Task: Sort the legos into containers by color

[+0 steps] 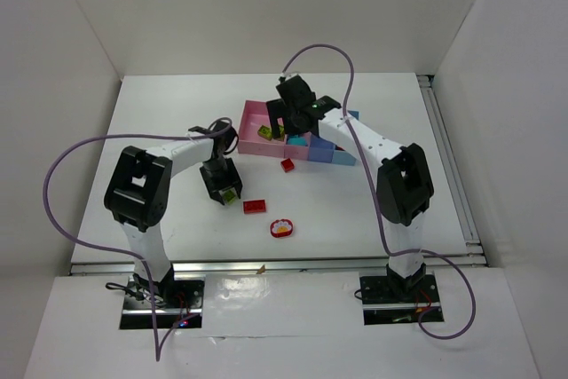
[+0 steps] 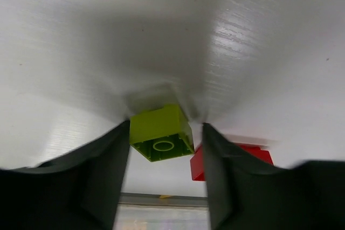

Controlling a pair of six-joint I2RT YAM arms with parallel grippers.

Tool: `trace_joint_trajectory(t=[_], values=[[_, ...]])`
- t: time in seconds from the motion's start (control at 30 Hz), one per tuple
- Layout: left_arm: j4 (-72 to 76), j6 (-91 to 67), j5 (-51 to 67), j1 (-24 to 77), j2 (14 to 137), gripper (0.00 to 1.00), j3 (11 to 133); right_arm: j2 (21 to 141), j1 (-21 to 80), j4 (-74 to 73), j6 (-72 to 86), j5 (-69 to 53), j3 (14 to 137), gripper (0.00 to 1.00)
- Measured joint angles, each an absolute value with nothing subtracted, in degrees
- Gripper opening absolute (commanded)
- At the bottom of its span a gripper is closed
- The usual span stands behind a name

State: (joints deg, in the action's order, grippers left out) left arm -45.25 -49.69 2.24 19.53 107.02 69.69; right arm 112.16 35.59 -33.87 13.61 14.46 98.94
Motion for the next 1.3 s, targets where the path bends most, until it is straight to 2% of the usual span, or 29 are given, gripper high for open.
trace_joint_trajectory(t=[0.1,0.3,0.53,0.77,0.83,0.87,0.9,1.03,1.1,1.3], values=[[-45.2,-50.0,2.2,19.8,107.0,0.47,69.7,112.0,35.6,-33.7,13.6,14.7,98.5,0.96],[-48.9,-48.2,-0.1,20.0,106.8,0.44,75.2,111.3,35.4,-33.2,13.6,15.0,96.7,0.96],[-51.3,-44.6,-1.6,20.0,107.5,0.43,95.5,105.2,34.6,-32.8,14.7,15.6,90.6,0.96],[-51.9,-42.4,0.7,19.6,120.1,0.43,118.3,95.8,34.5,-33.5,17.8,15.5,83.6,0.96],[-52.1,-42.2,1.9,19.6,124.5,0.53,122.6,93.0,34.5,-34.1,19.3,15.0,80.3,0.96],[-52.1,-42.0,2.5,19.5,126.6,0.64,124.3,91.7,34.5,-34.2,20.2,14.6,78.4,0.95],[-52.0,-42.0,3.3,19.5,128.6,0.8,125.7,90.7,34.5,-34.3,20.8,14.3,76.9,0.95],[-52.1,-41.8,5.7,19.4,133.1,0.97,127.8,89.4,35.8,-34.8,22.4,14.1,73.0,0.95],[-52.6,-41.8,6.5,19.4,133.3,1.0,127.6,89.4,37.2,-34.7,22.9,13.7,72.3,0.95],[-51.3,-39.2,7.1,19.4,126.2,1.0,121.9,93.6,40.4,-29.3,23.6,10.9,71.8,0.95]])
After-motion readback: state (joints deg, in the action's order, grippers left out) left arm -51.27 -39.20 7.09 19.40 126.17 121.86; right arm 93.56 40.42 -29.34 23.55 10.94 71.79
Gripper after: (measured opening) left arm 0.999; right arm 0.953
